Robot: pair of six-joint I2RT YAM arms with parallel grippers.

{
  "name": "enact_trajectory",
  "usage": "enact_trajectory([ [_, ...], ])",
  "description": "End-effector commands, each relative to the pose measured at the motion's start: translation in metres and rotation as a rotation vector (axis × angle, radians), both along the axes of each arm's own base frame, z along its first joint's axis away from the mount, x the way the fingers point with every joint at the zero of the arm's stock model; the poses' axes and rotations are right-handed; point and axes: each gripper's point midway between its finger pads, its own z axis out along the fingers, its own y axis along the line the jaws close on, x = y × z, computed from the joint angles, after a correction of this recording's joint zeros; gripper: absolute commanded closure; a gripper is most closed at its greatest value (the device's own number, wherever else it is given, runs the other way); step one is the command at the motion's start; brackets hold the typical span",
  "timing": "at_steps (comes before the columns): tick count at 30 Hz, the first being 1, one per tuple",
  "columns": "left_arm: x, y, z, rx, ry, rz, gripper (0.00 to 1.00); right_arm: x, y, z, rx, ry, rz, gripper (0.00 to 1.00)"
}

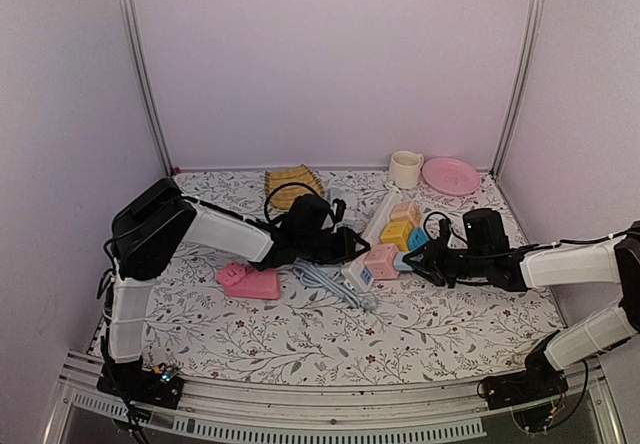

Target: Pull the plug off the socket

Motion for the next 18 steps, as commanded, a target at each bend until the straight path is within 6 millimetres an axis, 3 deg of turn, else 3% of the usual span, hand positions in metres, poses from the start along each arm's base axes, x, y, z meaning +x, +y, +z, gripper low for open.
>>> enact_trajectory([
  [1, -0.048, 0.023, -0.071, 0.204, 0.13, -0.048, 0.91, 0.005, 0.004, 0.013, 0.025, -0.03, -0.008, 0.69],
  [10, -0.039, 0.031, -0.061, 0.247, 0.059, -0.01, 1.0, 0.005, -0.002, 0.023, -0.003, -0.048, -0.019, 0.85],
  [18, -0.038, 0.04, -0.065, 0.278, 0.047, 0.005, 1.0, 0.002, -0.006, 0.035, -0.033, -0.069, 0.0, 0.89],
])
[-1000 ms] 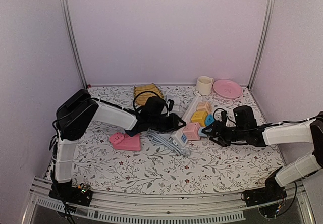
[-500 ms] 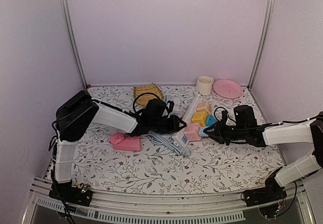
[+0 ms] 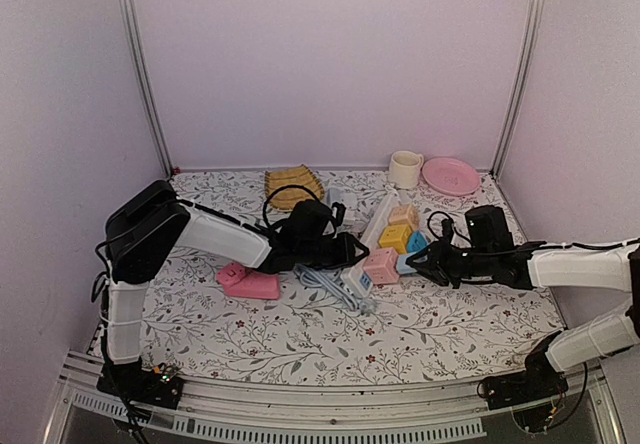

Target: Pull the plug off the socket

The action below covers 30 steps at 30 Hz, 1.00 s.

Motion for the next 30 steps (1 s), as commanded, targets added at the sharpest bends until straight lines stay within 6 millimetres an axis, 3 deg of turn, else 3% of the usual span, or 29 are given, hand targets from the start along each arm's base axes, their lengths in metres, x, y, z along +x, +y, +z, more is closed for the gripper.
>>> enact_trajectory([
  [1, -0.027, 0.036, -0.067, 0.238, 0.086, -0.029, 1.0, 0.01, 0.0, 0.029, -0.008, -0.096, 0.008, 0.89],
  [12, -0.028, 0.041, -0.069, 0.237, 0.093, -0.032, 1.0, 0.011, -0.035, 0.034, -0.02, -0.111, -0.038, 0.9],
  [23, -0.035, 0.042, -0.082, 0.259, 0.108, -0.065, 1.0, 0.03, -0.1, -0.011, -0.131, -0.053, -0.138, 0.82],
  [30, -0.041, 0.041, -0.095, 0.279, 0.122, -0.075, 1.0, 0.043, -0.125, -0.04, -0.166, -0.021, -0.174, 0.61],
])
